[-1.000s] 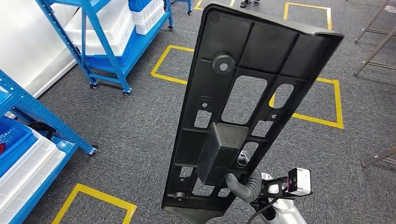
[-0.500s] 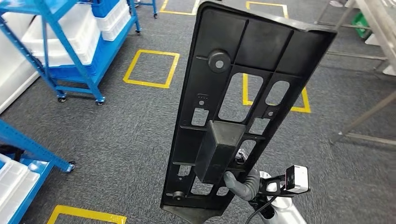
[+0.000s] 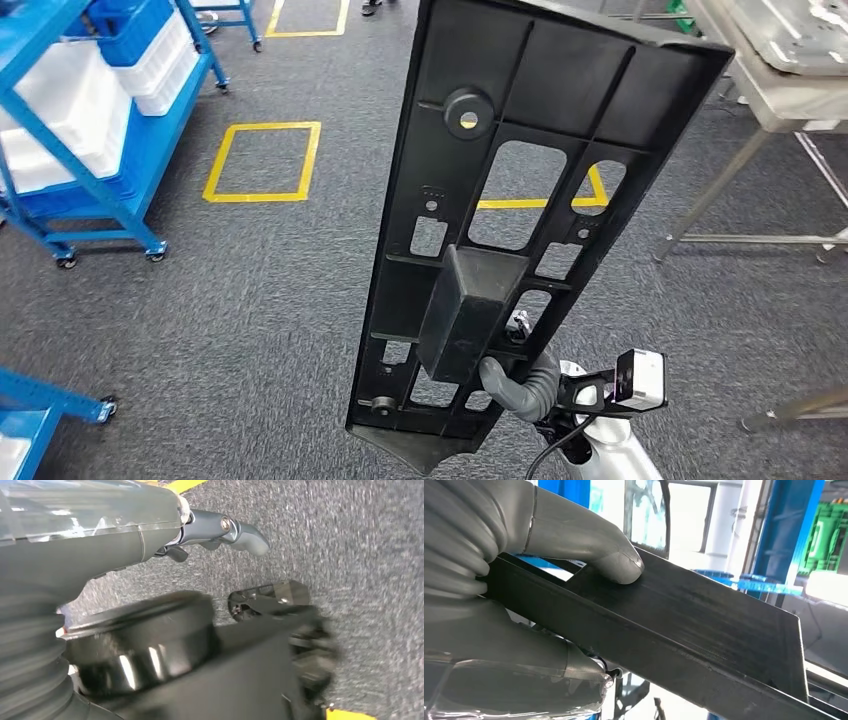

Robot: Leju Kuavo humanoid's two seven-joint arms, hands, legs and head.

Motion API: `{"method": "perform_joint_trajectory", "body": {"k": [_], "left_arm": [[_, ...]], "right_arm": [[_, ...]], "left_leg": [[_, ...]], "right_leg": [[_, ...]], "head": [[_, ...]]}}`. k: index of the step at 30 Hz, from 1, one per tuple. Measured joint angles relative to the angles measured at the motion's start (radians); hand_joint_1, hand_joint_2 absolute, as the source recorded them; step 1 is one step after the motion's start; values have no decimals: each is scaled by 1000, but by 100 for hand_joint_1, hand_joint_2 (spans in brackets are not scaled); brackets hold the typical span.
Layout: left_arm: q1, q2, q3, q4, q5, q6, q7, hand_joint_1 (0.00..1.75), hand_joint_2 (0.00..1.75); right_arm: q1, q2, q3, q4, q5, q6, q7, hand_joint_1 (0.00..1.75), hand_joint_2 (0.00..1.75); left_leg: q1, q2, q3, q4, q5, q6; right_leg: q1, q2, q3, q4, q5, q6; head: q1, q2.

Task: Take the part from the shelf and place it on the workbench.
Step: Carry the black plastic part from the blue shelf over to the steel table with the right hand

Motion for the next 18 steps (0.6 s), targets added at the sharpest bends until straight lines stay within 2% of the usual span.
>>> {"method": "perform_joint_trajectory", "body": {"k": [1,2,3,4,6,7,8,10,11,13,14,15,16,17,18], "left_arm": [[2,0,0,0,0,-1,1,0,175],[3,0,0,0,0,-1,1,0,175],[2,0,0,0,0,-2,1,0,175],[2,0,0,0,-1,-3,0,0,175],[2,0,0,0,-4,-5,-1,0,175],[1,0,0,0,-6,-7,-1,0,175],[0,0,0,0,-8,-7,-1,0,175],[-4,-1,0,0,-12,-9,1,0,175],[-5,-1,0,0,-15,-10,1,0,175],[-7,-4,0,0,-18,-12,2,0,175],[-7,-4,0,0,-18,-13,2,0,175],[-6,-4,0,0,-18,-14,3,0,175],[-5,-4,0,0,-18,-14,3,0,175],[-5,-4,0,0,-18,-14,3,0,175],[-5,-4,0,0,-18,-14,3,0,175]], "right_arm": [[6,0,-3,-3,2,-2,0,175,175],[14,-1,-6,-7,4,-4,1,175,175],[21,-1,-11,-12,6,-8,1,175,175],[27,-2,-16,-17,7,-11,0,175,175],[37,-4,-28,-31,11,-20,-2,175,175],[43,-6,-35,-38,14,-24,-4,175,175],[52,-9,-41,-46,17,-29,-7,175,175],[74,-18,-53,-61,23,-35,-13,175,175],[85,-24,-59,-69,25,-37,-16,175,175],[98,-34,-69,-80,27,-40,-20,175,175],[101,-37,-71,-84,27,-42,-21,175,175],[104,-40,-72,-86,28,-43,-22,175,175],[108,-42,-73,-87,28,-44,-22,175,175],[114,-44,-74,-87,28,-45,-22,175,175],[118,-46,-74,-88,28,-45,-22,175,175]], "left_leg": [[0,-6,-25,50,-14,0],[0,-8,-36,70,-9,2],[0,-11,-28,47,16,4],[0,-20,-2,-11,55,9],[1,-67,59,-151,119,18],[1,-87,79,-195,132,21],[0,-99,87,-215,132,24],[0,-84,91,-226,134,32],[2,-73,94,-234,139,38],[5,-45,98,-248,148,50],[2,-30,98,-250,149,53],[0,-15,97,-250,148,55],[-1,0,97,-250,147,55],[-2,14,97,-249,146,55],[-2,28,97,-248,144,54]], "right_leg": [[1,13,0,0,0,-1],[3,26,0,1,0,-1],[4,40,2,1,0,-1],[4,54,4,2,0,0],[4,80,5,4,0,4],[2,91,2,4,2,9],[1,101,-2,3,4,15],[-3,118,-7,-1,10,30],[-2,110,-11,4,6,35],[1,63,-40,62,-32,42],[1,33,-68,120,-64,44],[0,16,-101,188,-96,48],[-2,8,-128,245,-116,51],[-5,3,-141,273,-120,54],[-8,-2,-133,262,-104,56]], "head": [[0,0],[0,0],[0,0],[0,0],[0,0],[0,0],[0,0],[0,0],[0,0],[0,0],[0,0],[0,0],[0,0],[0,0],[0,0]]}}
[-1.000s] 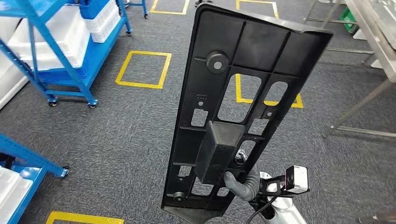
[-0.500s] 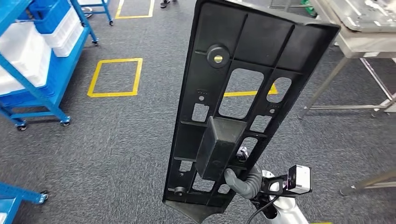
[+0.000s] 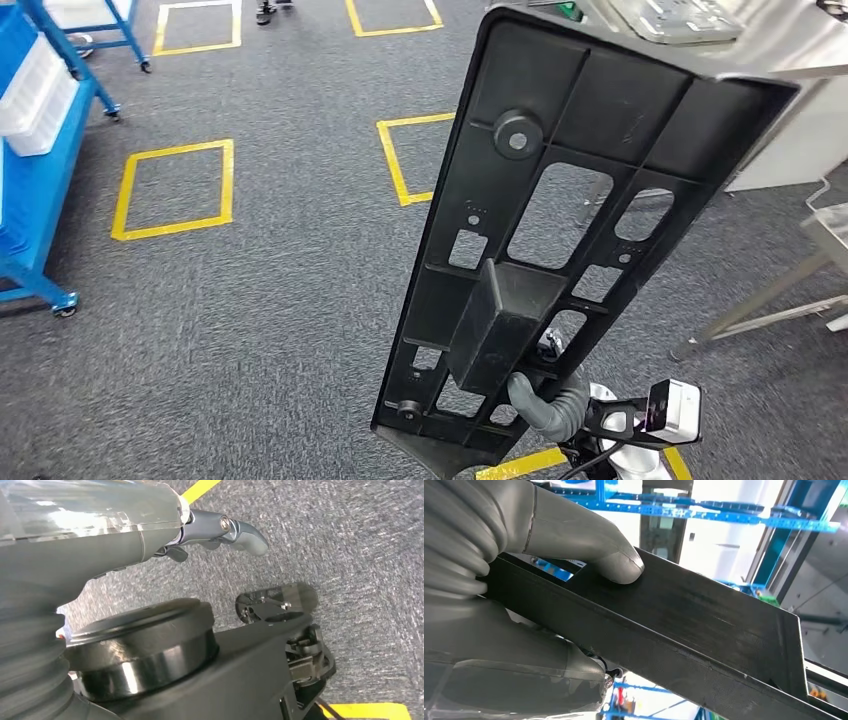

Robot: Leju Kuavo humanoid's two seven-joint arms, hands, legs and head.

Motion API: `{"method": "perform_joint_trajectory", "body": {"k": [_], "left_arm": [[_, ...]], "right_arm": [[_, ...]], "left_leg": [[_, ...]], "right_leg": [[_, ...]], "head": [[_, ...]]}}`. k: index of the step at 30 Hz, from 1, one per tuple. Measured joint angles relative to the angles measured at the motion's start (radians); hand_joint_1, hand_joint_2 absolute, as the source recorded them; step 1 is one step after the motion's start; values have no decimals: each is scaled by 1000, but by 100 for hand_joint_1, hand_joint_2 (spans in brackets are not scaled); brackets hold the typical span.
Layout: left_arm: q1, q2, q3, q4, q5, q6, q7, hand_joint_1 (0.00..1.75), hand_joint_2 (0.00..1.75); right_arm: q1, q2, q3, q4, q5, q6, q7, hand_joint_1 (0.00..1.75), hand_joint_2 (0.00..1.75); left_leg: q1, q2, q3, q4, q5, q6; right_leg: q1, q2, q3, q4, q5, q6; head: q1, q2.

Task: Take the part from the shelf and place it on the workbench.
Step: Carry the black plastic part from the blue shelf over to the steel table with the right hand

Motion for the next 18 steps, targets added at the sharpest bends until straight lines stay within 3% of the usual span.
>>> {"method": "perform_joint_trajectory", "body": {"k": [2,4,5,8,10,12,14,15,16,18], "left_arm": [[-2,0,0,0,0,-1,0,0,175],[-4,-1,0,0,-2,-2,0,0,175],[-4,-1,0,0,-2,-3,0,0,175],[-5,-2,-1,0,-4,-5,1,0,175],[-5,-3,-1,0,-6,-7,1,0,175],[-1,-3,-1,0,-8,-8,1,0,175],[5,-3,-1,0,-9,-9,0,0,175],[7,-3,-1,0,-8,-9,0,0,175],[8,-3,-1,0,-7,-10,-2,0,175],[10,-3,-1,0,-4,-11,-4,0,175]], "right_arm": [[4,-4,-2,-4,0,0,0,175,175],[6,-6,-5,-10,2,-2,0,175,175],[10,-6,-6,-14,4,-4,-1,175,175],[37,-9,-11,-32,20,-7,-5,175,175],[52,-10,-13,-48,29,-8,-9,175,175],[61,-10,-13,-60,36,-16,-10,175,175],[78,-10,-15,-69,43,-30,-8,175,175],[91,-11,-17,-75,49,-36,-7,175,175],[105,-11,-20,-83,56,-41,-7,175,175],[134,-11,-24,-103,72,-50,-14,175,175]], "left_leg": [[0,22,2,4,-6,-6],[-4,38,5,11,-15,-17],[-7,45,8,13,-19,-23],[-6,58,16,15,-30,-38],[0,23,-2,67,-69,-47],[3,-23,-61,198,-137,-50],[4,-36,-118,308,-170,-49],[4,-37,-124,312,-157,-47],[4,-41,-112,276,-126,-42],[3,-73,-53,137,-50,-32]], "right_leg": [[-4,-27,69,-126,61,2],[1,-61,130,-239,93,-4],[5,-67,141,-261,94,-10],[8,-41,142,-267,93,-27],[5,-21,145,-272,97,-40],[5,1,145,-273,98,-47],[8,26,146,-272,98,-49],[10,39,146,-272,97,-50],[11,51,148,-271,97,-49],[12,76,150,-270,96,-47]], "head": [[0,0],[0,0],[0,0],[0,0],[0,0],[0,0],[0,0],[0,0],[0,0],[0,0]]}}
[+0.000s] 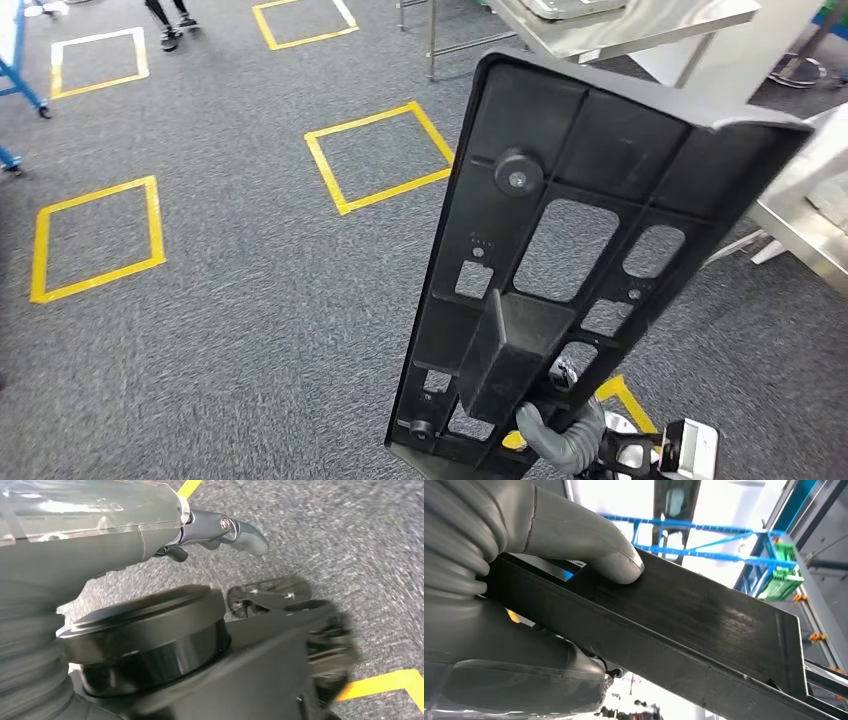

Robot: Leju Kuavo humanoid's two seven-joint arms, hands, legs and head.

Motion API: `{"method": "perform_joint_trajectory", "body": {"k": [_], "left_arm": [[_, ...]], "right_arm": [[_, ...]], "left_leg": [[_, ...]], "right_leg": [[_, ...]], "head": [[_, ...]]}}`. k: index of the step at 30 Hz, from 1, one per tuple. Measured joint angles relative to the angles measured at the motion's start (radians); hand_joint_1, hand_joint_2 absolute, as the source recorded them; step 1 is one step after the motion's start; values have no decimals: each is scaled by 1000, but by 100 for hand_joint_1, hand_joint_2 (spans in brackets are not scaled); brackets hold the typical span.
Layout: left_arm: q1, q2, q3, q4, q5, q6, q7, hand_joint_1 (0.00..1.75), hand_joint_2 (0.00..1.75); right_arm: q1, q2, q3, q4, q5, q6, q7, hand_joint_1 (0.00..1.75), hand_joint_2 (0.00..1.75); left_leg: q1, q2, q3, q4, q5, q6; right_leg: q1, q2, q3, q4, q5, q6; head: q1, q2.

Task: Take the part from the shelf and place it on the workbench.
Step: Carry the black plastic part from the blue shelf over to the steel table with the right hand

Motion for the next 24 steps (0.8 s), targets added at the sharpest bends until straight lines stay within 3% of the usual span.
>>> {"method": "perform_joint_trajectory", "body": {"k": [2,3,5,7,9,11,12,13,15,17,18,20,22,24], "left_arm": [[3,1,0,0,2,0,-2,0,175],[4,1,0,0,3,1,-2,0,175],[5,0,0,0,5,3,-3,0,175],[4,-1,0,0,7,4,-5,0,175],[6,-2,0,0,11,6,-8,0,175],[10,-2,1,0,17,8,-11,0,175],[11,-2,1,0,21,9,-13,0,175],[11,-2,2,0,25,9,-13,0,175],[11,-2,4,0,33,9,-10,0,175],[11,-1,10,0,43,13,-5,0,175],[10,-1,14,0,47,15,-2,0,175],[8,-1,21,0,53,19,1,0,175],[6,-2,25,0,57,20,2,0,175],[6,-1,30,0,63,23,-1,0,175]], "right_arm": [[26,-1,-3,-19,12,-5,-9,175,175],[37,-1,-5,-26,15,-6,-13,175,175],[57,-4,-13,-36,16,-5,-18,175,175],[65,-8,-20,-42,15,0,-19,175,175],[62,-9,-23,-44,15,6,-20,175,175],[60,-9,-23,-44,15,13,-19,175,175],[60,-8,-23,-44,15,17,-19,175,175],[59,-8,-23,-44,15,20,-19,175,175],[50,-8,-23,-42,12,32,-18,175,175],[22,-8,-21,-32,-1,50,-17,175,175],[3,-8,-19,-23,-11,58,-17,175,175],[-29,-8,-16,-5,-26,68,-13,175,175],[-49,-8,-15,9,-33,71,-8,175,175],[-71,-8,-11,24,-43,80,-5,175,175]], "left_leg": [[-1,-34,43,-98,33,6],[-3,-40,49,-111,31,8],[-2,-21,53,-122,36,16],[1,3,58,-135,44,29],[-1,28,59,-140,47,37],[-3,55,58,-139,45,38],[-4,68,58,-139,44,38],[-3,79,59,-137,41,36],[-4,98,61,-132,35,29],[-8,116,63,-125,27,18],[-10,125,65,-124,24,13],[-11,141,69,-124,21,3],[-7,112,62,-97,-2,-7],[-3,59,14,11,-61,-14]], "right_leg": [[-1,23,-3,2,0,8],[-3,32,-6,2,2,14],[-6,44,-10,1,4,27],[-3,5,-27,36,-22,35],[-2,-50,-79,146,-84,39],[-7,-69,-131,259,-128,46],[-11,-73,-136,273,-124,50],[-14,-78,-119,246,-102,53],[-16,-110,-44,111,-43,54],[-10,-136,6,14,-16,46],[-7,-139,10,1,-18,41],[-6,-117,7,-1,-14,31],[-11,-99,11,-9,-9,19],[-13,-81,12,-13,-6,10]], "head": [[0,0],[0,0],[0,0],[0,0],[0,0],[0,0],[0,0],[0,0],[0,0],[0,0],[0,0],[0,0],[0,0],[0,0]]}}
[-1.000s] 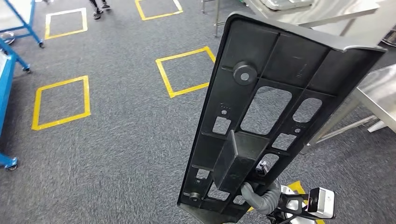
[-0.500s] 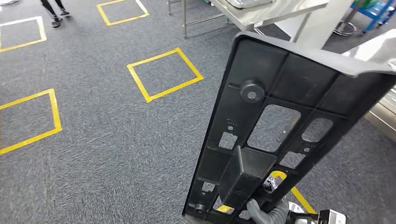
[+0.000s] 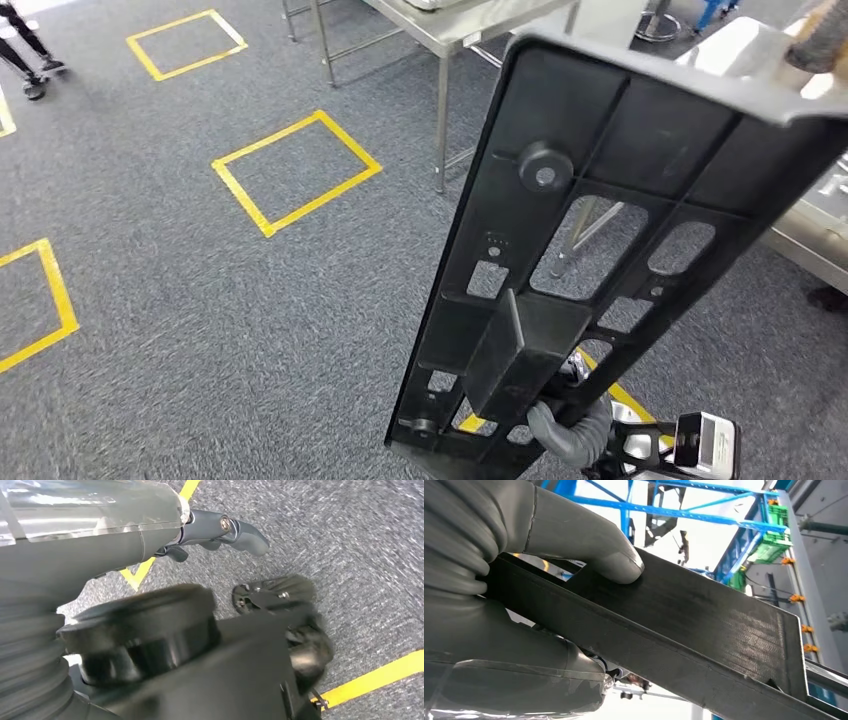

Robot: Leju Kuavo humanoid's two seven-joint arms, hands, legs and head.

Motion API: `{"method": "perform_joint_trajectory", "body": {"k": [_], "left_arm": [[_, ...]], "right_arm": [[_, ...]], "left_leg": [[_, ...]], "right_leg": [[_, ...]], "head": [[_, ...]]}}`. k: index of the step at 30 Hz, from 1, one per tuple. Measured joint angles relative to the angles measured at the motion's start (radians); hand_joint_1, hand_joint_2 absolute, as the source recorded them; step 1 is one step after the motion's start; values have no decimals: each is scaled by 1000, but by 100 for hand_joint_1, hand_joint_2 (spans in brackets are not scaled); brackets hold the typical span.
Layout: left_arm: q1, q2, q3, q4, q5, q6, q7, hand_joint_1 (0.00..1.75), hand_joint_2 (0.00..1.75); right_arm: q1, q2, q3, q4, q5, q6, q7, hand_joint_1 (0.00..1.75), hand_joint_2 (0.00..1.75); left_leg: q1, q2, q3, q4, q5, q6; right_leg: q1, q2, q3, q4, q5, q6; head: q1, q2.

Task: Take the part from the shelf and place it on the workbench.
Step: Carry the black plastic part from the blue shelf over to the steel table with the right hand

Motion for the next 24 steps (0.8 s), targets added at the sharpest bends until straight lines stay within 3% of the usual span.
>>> {"method": "perform_joint_trajectory", "body": {"k": [2,3,4,5,7,9,11,12,14,16,18,19,20,22,24], "left_arm": [[3,0,7,0,6,4,-7,0,175],[4,0,11,0,8,6,-11,0,175],[4,0,14,0,10,7,-13,0,175],[4,0,16,0,12,9,-15,0,175],[4,0,18,0,14,12,-16,0,175],[3,0,21,0,15,14,-16,0,175],[3,0,23,0,15,15,-15,0,175],[2,-1,23,0,16,15,-15,0,175],[2,-3,23,0,16,16,-15,0,175],[4,-3,25,0,21,16,-15,0,175],[5,-3,31,0,29,16,-17,0,175],[4,-3,34,0,33,16,-18,0,175],[3,-4,38,0,35,16,-19,0,175],[1,-6,43,0,39,16,-20,0,175],[0,-8,47,0,43,16,-20,0,175]], "right_arm": [[-23,0,5,21,-10,12,2,175,175],[-31,0,7,32,-14,16,2,175,175],[-39,0,8,43,-16,20,2,175,175],[-46,0,9,53,-18,23,2,175,175],[-60,0,12,68,-20,25,2,175,175],[-73,0,13,82,-22,27,1,175,175],[-82,0,14,94,-23,28,0,175,175],[-83,0,14,100,-24,29,0,175,175],[-91,-1,15,110,-26,32,-1,175,175],[-105,-1,17,122,-29,38,-2,175,175],[-120,-1,21,141,-30,43,-3,175,175],[-129,-1,22,152,-30,44,-4,175,175],[-139,-1,23,163,-30,46,-4,175,175],[-162,0,26,179,-30,49,-4,175,175],[-185,3,32,192,-31,52,-3,175,175]], "left_leg": [[0,-21,-67,131,-47,-3],[1,-23,-84,159,-45,-4],[1,-25,-84,149,-24,-3],[2,-30,-66,101,13,-2],[7,-72,-13,-34,83,3],[8,-103,15,-108,104,11],[7,-92,18,-117,103,23],[7,-81,20,-122,107,31],[8,-56,23,-133,113,45],[4,-30,23,-136,114,52],[1,-2,23,-136,112,55],[0,11,23,-135,111,55],[0,22,24,-135,109,54],[-4,41,29,-133,105,49],[-9,58,32,-131,100,41]], "right_leg": [[1,24,-2,1,1,-3],[2,36,-1,1,1,-3],[2,48,0,2,1,-3],[2,60,2,3,0,-2],[2,83,0,8,-2,4],[1,104,-10,13,0,16],[-1,122,-18,10,6,31],[-2,116,-20,12,4,37],[1,70,-45,61,-28,46],[2,20,-102,182,-90,51],[-1,9,-148,278,-118,55],[-2,5,-146,275,-105,56],[-2,-1,-123,233,-77,55],[3,-40,-48,93,-17,48],[13,-71,-7,10,4,36]], "head": [[0,0],[0,0],[0,0],[0,0],[0,0],[0,0],[0,0],[0,0],[0,0],[0,0],[0,0],[0,0],[0,0],[0,0],[0,0]]}}
